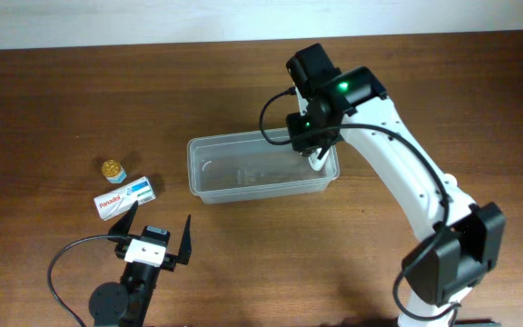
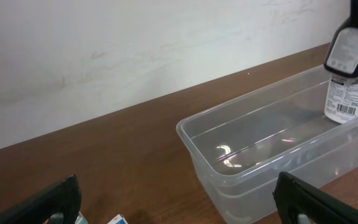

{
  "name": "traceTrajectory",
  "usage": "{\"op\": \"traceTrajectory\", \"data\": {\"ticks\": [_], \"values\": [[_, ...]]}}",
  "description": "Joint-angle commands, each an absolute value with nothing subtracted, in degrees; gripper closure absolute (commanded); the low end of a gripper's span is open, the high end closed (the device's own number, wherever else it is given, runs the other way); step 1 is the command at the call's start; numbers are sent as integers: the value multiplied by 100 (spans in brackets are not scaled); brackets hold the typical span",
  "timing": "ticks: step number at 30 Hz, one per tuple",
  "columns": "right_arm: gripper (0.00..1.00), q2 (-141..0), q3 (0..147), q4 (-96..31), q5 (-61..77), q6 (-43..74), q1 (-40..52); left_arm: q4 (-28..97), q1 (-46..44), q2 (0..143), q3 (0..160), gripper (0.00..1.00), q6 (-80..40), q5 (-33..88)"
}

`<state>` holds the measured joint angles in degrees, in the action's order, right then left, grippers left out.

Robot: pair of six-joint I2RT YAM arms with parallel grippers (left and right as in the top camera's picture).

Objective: Pack container
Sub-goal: 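Lift the brown bottle and carry it over the container, then lower the brown bottle beside the pump bottle and release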

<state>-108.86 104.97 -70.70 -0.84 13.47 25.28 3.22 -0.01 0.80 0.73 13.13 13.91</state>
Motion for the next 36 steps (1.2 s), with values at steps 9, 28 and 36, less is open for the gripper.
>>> {"op": "traceTrajectory", "data": {"ticks": [9,28,36], "values": [[87,-11524,10519,-6849,-198,1706,2554,351,16,40,54,0,1378,1376],[87,-12114,10499,-6576,-200,1815,2554,351,16,40,51,1,1378,1376],[87,-12234,10468,-6547,-200,1855,2554,351,16,40,54,1,1378,1374]]}}
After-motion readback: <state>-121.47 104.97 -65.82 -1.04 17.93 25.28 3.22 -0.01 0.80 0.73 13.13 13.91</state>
